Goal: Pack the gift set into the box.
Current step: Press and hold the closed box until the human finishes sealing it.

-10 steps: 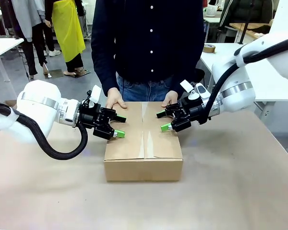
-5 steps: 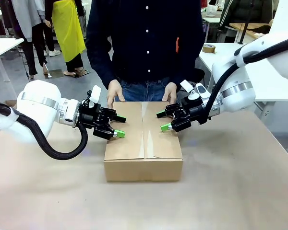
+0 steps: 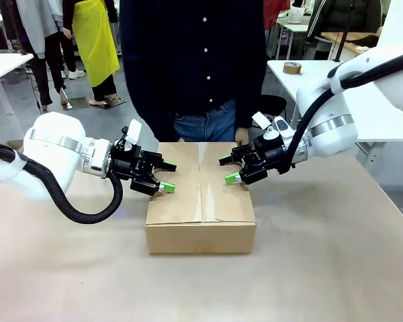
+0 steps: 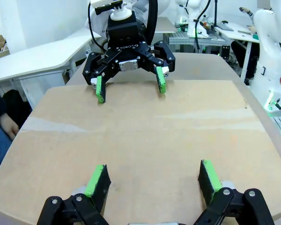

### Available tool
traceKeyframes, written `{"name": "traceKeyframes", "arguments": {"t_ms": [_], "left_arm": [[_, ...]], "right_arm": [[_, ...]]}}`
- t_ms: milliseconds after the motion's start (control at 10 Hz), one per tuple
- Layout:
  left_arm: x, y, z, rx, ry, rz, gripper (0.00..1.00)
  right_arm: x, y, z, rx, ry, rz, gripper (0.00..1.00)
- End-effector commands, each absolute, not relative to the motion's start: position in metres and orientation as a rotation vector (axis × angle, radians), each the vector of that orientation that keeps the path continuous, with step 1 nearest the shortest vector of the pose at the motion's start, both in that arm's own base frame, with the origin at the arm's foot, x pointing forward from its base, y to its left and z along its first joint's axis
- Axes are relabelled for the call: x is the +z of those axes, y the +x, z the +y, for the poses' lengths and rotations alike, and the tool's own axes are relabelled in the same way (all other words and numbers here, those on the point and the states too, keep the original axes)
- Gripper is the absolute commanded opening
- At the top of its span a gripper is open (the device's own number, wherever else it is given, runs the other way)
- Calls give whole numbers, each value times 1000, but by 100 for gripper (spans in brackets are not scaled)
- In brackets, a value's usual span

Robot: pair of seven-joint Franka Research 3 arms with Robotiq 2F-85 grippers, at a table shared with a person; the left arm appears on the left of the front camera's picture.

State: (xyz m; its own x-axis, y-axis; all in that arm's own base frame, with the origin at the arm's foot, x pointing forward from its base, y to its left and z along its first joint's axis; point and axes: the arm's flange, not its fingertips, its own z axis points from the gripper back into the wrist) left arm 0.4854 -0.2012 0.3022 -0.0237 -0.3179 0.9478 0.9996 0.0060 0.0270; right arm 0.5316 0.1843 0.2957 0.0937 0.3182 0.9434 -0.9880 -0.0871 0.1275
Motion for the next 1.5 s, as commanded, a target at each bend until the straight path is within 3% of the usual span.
{"name": "traceKeyframes", "arguments": {"t_ms": [0, 1400], "left_arm": [[301, 483, -200, -1356, -943, -986, 100], [301, 483, -200, -1356, -943, -986, 100]], "right_arm": [[292, 530, 184, 1314, 1090, -841, 100], [292, 530, 184, 1314, 1090, -841, 100]]}}
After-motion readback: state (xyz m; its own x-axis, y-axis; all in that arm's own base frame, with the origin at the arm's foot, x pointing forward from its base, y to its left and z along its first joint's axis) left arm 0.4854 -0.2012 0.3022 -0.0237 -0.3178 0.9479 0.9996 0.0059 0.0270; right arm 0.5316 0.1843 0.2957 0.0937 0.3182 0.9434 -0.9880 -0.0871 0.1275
